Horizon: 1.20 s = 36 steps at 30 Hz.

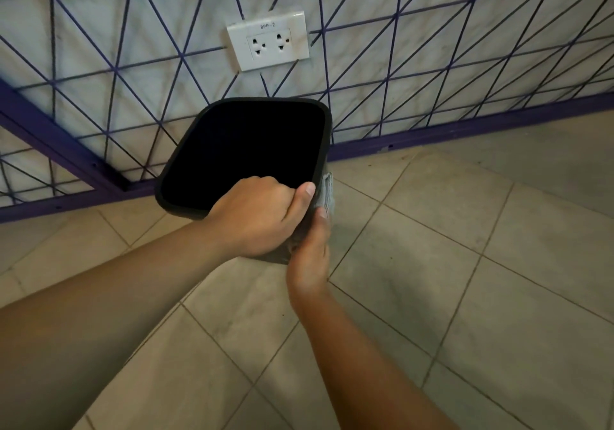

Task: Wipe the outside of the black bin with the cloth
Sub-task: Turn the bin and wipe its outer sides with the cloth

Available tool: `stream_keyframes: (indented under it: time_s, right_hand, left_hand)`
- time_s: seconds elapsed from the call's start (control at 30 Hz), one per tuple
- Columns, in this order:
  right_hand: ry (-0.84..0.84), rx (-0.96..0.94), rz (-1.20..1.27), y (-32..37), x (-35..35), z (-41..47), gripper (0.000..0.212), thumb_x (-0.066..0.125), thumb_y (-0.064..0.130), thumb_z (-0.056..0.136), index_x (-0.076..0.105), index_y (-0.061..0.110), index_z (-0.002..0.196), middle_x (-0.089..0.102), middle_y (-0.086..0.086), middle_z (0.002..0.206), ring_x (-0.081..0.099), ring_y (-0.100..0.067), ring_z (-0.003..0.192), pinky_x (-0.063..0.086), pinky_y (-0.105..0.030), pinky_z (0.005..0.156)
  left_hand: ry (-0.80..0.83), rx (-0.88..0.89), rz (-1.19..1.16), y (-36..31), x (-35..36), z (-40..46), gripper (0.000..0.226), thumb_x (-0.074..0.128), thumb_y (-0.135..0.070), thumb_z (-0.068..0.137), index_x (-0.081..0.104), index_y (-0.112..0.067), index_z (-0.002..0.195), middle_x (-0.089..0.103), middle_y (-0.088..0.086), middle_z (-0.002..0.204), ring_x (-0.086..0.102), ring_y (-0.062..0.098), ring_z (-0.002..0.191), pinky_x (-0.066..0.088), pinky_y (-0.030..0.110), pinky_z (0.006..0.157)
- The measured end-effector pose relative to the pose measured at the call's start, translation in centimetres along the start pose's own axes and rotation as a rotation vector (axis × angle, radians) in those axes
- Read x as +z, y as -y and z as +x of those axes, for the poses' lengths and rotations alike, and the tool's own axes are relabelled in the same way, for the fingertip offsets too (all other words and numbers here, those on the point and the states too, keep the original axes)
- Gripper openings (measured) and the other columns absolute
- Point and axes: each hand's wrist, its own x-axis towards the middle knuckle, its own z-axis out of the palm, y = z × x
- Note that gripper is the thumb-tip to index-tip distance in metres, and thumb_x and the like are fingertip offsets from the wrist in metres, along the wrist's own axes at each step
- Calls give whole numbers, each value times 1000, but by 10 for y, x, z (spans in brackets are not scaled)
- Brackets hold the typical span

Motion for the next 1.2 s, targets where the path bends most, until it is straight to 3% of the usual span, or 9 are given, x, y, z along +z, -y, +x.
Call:
stream_keyframes:
  time_s: [0.1, 0.2, 0.33, 0.47, 0.6, 0.73, 0.83, 1.2]
  right_hand:
    - [-14, -2, 74, 2, 4, 10, 101, 41, 85, 79, 49, 24, 159, 51, -2, 162, 42, -17, 154, 32, -50, 130]
    - [30, -7, -8, -1, 6, 4, 101, 40, 88, 81, 48, 24, 159, 50, -5, 163, 42, -21, 155, 33, -54, 128]
    - [-38, 6, 72, 8, 0, 18, 93, 47, 75, 80, 57, 17, 153, 60, -8, 154, 51, -22, 147, 35, -52, 128]
    - [45, -26, -52, -6, 0, 9, 91, 33, 77, 87, 44, 26, 162, 45, -2, 167, 33, -20, 160, 24, -53, 132]
    - [8, 4, -12, -7, -3, 25, 97, 39, 77, 81, 44, 25, 162, 45, -2, 167, 34, -19, 159, 24, -52, 133]
    - [58, -68, -109, -11, 1, 6, 82, 29, 70, 94, 37, 28, 164, 39, 1, 170, 29, -19, 161, 22, -55, 132]
    - [1, -50, -58, -15, 0, 31, 86, 33, 73, 88, 44, 31, 162, 46, 1, 166, 35, -19, 159, 24, -54, 132]
    - [68, -39, -102, -15, 5, 21, 87, 31, 72, 90, 38, 26, 163, 40, -3, 170, 28, -23, 162, 23, -58, 132]
  left_hand:
    - [-5, 0, -32, 1, 0, 1, 60, 18, -43, 101, 51, -21, 56, 50, -3, 48, 48, 10, 46, 33, 32, 54]
    - [-2, -8, -67, 2, 0, 0, 62, 20, -44, 102, 61, -19, 63, 57, -2, 52, 55, 8, 50, 40, 31, 55]
    - [4, -34, -96, 3, -2, 3, 60, 23, -45, 103, 53, -20, 57, 53, -1, 52, 52, 11, 51, 38, 35, 55]
    - [13, -37, -106, 5, -3, 1, 64, 20, -48, 102, 57, -18, 59, 56, 0, 53, 55, 13, 53, 45, 38, 58]
    - [4, -29, -93, 5, -5, 3, 62, 21, -46, 103, 56, -18, 60, 55, -1, 53, 55, 13, 52, 46, 39, 58]
    - [9, -33, -55, 8, -3, 4, 68, 12, -53, 97, 59, -20, 61, 57, -2, 54, 56, 13, 54, 45, 37, 58]
    - [2, -42, -58, 10, -3, 5, 69, 11, -54, 97, 59, -20, 60, 57, -1, 53, 56, 13, 53, 47, 39, 59]
    - [34, -52, -85, 12, -3, 6, 64, 19, -49, 101, 63, -20, 65, 61, -1, 57, 58, 9, 56, 46, 34, 60]
